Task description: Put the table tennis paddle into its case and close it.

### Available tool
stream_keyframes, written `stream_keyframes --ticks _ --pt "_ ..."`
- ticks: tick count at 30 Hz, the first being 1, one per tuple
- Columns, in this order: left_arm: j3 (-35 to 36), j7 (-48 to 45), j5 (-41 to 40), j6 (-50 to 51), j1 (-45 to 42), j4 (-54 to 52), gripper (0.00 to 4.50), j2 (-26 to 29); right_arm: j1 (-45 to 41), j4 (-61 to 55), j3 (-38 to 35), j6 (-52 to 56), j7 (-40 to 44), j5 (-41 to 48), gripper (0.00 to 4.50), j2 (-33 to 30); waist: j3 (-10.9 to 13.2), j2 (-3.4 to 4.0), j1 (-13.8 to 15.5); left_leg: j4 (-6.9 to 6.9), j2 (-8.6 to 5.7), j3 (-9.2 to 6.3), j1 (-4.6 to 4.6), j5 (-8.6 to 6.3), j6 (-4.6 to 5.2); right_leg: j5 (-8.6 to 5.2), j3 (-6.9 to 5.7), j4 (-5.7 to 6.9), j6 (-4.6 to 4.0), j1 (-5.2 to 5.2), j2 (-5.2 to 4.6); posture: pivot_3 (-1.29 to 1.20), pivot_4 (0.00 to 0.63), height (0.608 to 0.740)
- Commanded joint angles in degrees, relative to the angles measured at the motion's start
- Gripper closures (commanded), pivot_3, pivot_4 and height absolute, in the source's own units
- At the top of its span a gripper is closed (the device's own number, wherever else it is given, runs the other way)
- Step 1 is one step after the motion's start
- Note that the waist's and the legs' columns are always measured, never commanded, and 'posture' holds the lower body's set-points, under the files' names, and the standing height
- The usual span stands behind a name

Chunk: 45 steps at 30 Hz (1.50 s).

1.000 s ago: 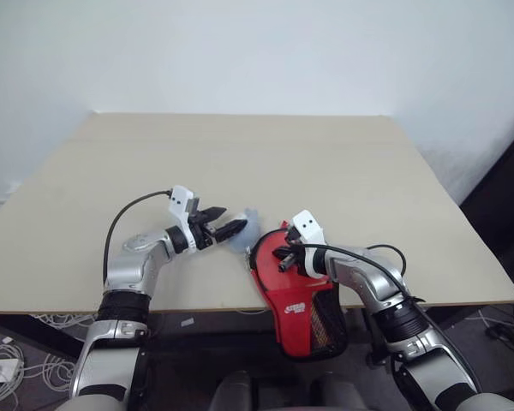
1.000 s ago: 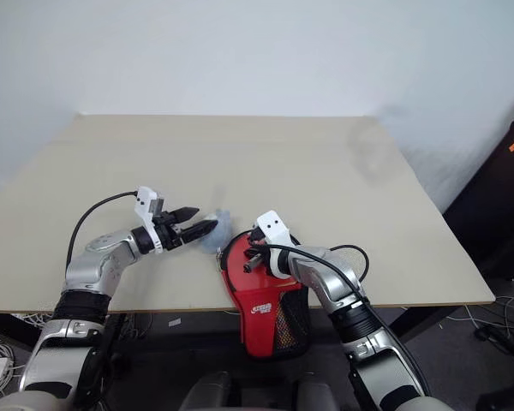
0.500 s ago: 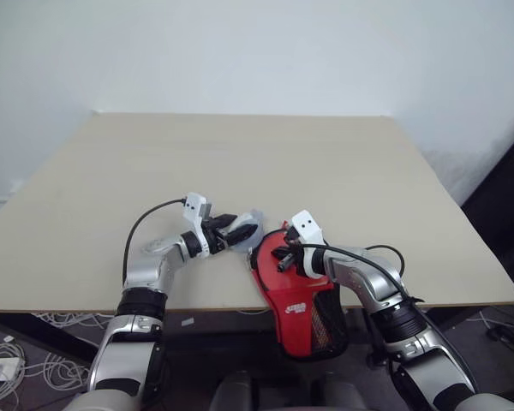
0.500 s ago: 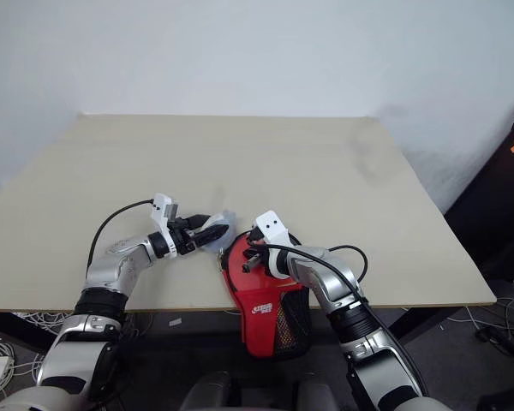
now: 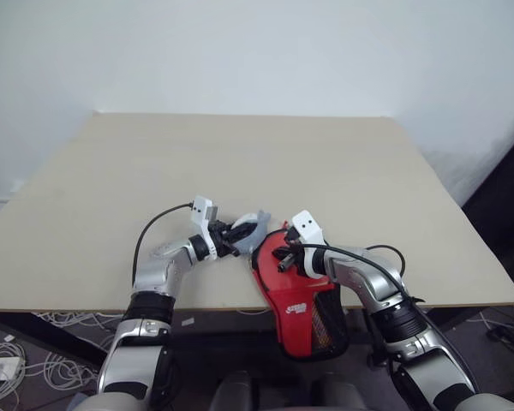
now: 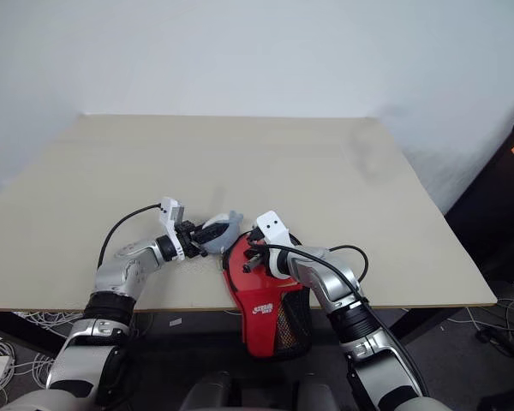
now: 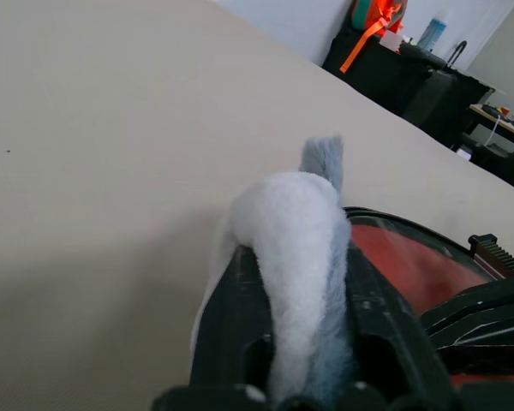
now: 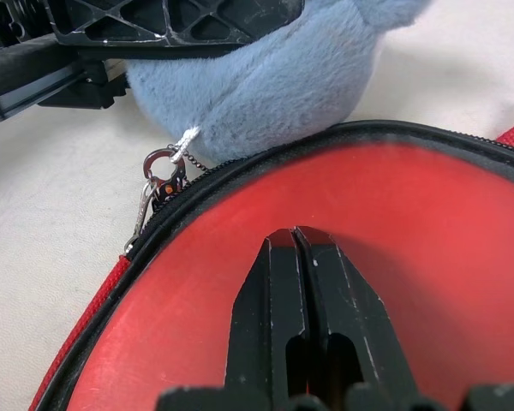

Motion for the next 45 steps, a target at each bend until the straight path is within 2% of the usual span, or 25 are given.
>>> stream_keyframes --ticks 1,7,15,26,35,45 --pt "-0.8 -2.1 -1.1 0.9 -0.2 -4.6 4.30 0.7 0.1 0.0 -0.1 0.2 0.2 -0.6 4.50 -0.4 0.0 0.00 0.0 0.00 0.00 -0.01 0.00 0.00 0.00 0.00 0.00 0.00 0.00 0.00 0.00 0.00 0.000 0.740" --pt "-0.2 -3.2 0.0 0.2 -2.6 -3.7 4.30 3.4 0.3 0.1 0.1 0.1 0.5 -1.0 4.50 -0.2 0.0 0.00 0.0 0.01 0.00 -0.01 0.01 0.00 0.00 0.00 -0.01 0.00 0.00 0.01 0.00 0.00 0.000 0.740" --pt "-0.1 -3.4 2.9 -6.2 -7.6 4.2 4.30 5.6 0.4 0.0 0.2 0.0 0.8 -1.1 4.50 -0.3 0.0 0.00 0.0 0.02 0.00 -0.01 0.01 0.00 0.00 0.00 -0.03 0.00 0.00 0.02 0.00 0.00 0.000 0.740" --pt "-0.6 0.5 7.7 -17.3 -16.1 19.2 4.30 1.8 0.7 -0.8 0.2 0.3 0.8 -1.5 4.50 -0.4 0.0 0.00 0.1 0.05 -0.01 -0.04 0.00 0.00 0.00 0.00 -0.06 0.00 0.00 0.04 0.00 0.00 0.000 0.740" --pt "-0.9 -0.5 9.2 -18.8 -16.2 20.4 4.30 0.7 1.5 -1.2 0.9 -0.2 0.9 -1.9 4.50 -0.6 0.0 0.00 0.1 0.06 -0.01 -0.04 -0.01 0.00 0.00 0.00 -0.06 0.00 0.01 0.04 0.00 0.00 0.000 0.740" --pt "-0.6 -0.6 9.6 -18.6 -15.6 19.5 4.30 1.4 2.7 3.7 1.1 -8.0 2.1 -3.0 4.50 1.3 0.0 -0.01 0.0 0.06 -0.01 -0.05 0.02 0.00 0.01 0.00 -0.06 0.01 0.01 0.05 0.00 0.00 0.000 0.740"
